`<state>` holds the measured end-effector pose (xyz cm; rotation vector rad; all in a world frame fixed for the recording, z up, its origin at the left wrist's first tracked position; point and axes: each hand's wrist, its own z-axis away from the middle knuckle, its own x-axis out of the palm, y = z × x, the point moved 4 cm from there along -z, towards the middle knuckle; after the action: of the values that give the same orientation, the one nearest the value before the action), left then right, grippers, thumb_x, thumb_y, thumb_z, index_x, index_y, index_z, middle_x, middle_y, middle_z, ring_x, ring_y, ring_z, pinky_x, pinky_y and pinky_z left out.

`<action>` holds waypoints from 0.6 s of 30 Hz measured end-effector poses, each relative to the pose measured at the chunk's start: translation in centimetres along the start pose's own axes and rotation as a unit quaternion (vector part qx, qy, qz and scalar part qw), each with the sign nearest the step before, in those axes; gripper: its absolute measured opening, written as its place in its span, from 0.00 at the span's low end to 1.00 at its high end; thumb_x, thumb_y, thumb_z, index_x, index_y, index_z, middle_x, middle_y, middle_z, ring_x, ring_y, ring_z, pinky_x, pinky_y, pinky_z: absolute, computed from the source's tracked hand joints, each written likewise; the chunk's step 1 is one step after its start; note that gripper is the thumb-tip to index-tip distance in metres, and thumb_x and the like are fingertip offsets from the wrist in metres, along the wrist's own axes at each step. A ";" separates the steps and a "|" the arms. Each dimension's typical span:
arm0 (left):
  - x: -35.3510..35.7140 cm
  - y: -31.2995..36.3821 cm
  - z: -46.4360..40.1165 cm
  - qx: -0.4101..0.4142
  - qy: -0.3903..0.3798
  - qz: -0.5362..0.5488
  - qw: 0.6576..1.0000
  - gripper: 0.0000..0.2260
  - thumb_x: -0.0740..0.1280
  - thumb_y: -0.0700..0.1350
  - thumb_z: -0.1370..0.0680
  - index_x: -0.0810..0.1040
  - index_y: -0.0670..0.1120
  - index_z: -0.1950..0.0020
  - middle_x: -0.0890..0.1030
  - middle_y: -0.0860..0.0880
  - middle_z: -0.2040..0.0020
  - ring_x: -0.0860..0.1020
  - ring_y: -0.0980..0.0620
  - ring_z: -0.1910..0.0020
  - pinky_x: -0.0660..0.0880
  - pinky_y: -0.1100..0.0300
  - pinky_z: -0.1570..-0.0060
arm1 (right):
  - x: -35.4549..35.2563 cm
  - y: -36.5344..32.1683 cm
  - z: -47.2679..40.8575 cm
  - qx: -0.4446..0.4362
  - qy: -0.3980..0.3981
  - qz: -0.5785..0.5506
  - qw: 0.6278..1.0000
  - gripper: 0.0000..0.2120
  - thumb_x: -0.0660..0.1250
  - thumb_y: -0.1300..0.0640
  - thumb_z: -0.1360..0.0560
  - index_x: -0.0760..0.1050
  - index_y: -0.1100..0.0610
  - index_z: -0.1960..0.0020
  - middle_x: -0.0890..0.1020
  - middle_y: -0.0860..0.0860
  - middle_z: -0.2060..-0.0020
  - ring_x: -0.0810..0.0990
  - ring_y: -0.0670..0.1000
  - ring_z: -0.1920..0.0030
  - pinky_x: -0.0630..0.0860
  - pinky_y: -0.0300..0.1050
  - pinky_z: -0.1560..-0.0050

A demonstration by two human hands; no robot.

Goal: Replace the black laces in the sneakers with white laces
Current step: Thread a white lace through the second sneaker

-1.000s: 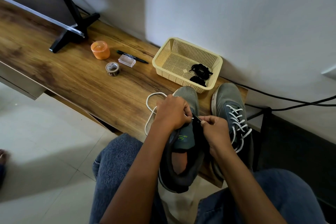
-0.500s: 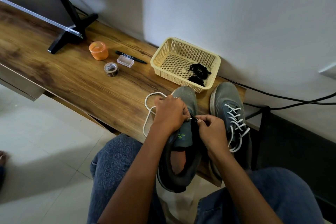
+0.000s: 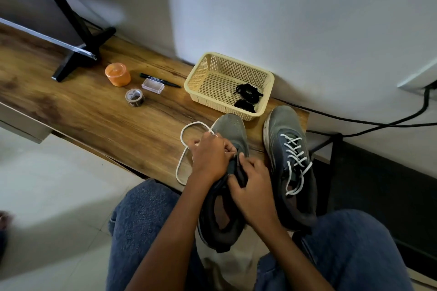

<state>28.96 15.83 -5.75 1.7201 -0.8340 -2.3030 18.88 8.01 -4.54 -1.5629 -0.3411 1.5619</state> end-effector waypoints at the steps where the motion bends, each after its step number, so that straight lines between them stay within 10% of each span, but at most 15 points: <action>1: 0.2 -0.2 0.2 -0.007 0.005 0.020 1.000 0.04 0.68 0.50 0.23 0.82 0.55 0.57 0.78 0.57 0.52 0.69 0.56 0.40 0.54 0.53 0.40 | 0.3 0.0 0.4 -0.010 -0.002 0.013 1.000 0.28 0.61 0.51 0.26 0.66 0.59 0.27 0.72 0.52 0.41 0.68 0.49 0.38 0.60 0.33 0.39; 18: 0.6 -0.8 0.3 0.017 -0.017 0.148 0.989 0.15 0.71 0.45 0.26 0.75 0.64 0.66 0.76 0.60 0.59 0.77 0.51 0.48 0.71 0.43 0.42 | 1.1 0.6 1.9 -0.001 0.042 -0.054 0.998 0.22 0.56 0.54 0.20 0.63 0.55 0.26 0.67 0.49 0.29 0.61 0.46 0.28 0.52 0.31 0.32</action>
<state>28.62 16.36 -6.67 1.4588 -1.0609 -2.1359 17.13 9.11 -5.38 -1.5803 -0.3737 1.4094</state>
